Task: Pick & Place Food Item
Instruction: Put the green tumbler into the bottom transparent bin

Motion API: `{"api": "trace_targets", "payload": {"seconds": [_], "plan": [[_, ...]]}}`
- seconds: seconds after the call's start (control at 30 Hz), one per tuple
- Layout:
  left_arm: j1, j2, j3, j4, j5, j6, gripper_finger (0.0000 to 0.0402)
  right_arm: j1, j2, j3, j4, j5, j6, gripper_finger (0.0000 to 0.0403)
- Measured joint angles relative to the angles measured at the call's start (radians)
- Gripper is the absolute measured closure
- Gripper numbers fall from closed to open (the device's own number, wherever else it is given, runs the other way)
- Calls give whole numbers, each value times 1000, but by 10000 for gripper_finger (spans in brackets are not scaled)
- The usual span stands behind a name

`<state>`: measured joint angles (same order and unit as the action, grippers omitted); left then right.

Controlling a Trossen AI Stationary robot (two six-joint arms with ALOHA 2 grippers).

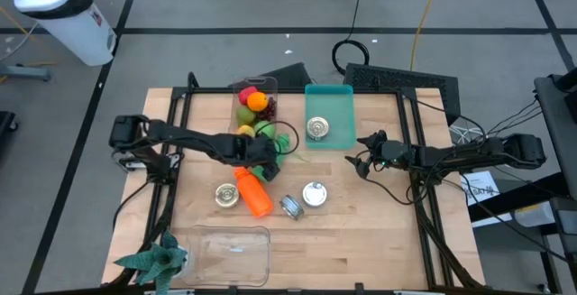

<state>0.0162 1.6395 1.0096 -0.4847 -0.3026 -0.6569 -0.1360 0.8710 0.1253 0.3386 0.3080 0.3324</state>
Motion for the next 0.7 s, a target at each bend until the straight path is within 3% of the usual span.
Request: {"api": "trace_targets", "payload": {"seconds": [0.27, 0.53, 0.7], "plan": [[-1, 73, 2, 12, 44, -18, 36, 0, 0, 0, 0, 0, 0, 9], [0, 76, 1, 10, 47, 59, 39, 0, 0, 0, 0, 0, 0, 9], [0, 72, 1, 12, 49, 67, 97, 0, 0, 0, 0, 0, 0, 9]]}}
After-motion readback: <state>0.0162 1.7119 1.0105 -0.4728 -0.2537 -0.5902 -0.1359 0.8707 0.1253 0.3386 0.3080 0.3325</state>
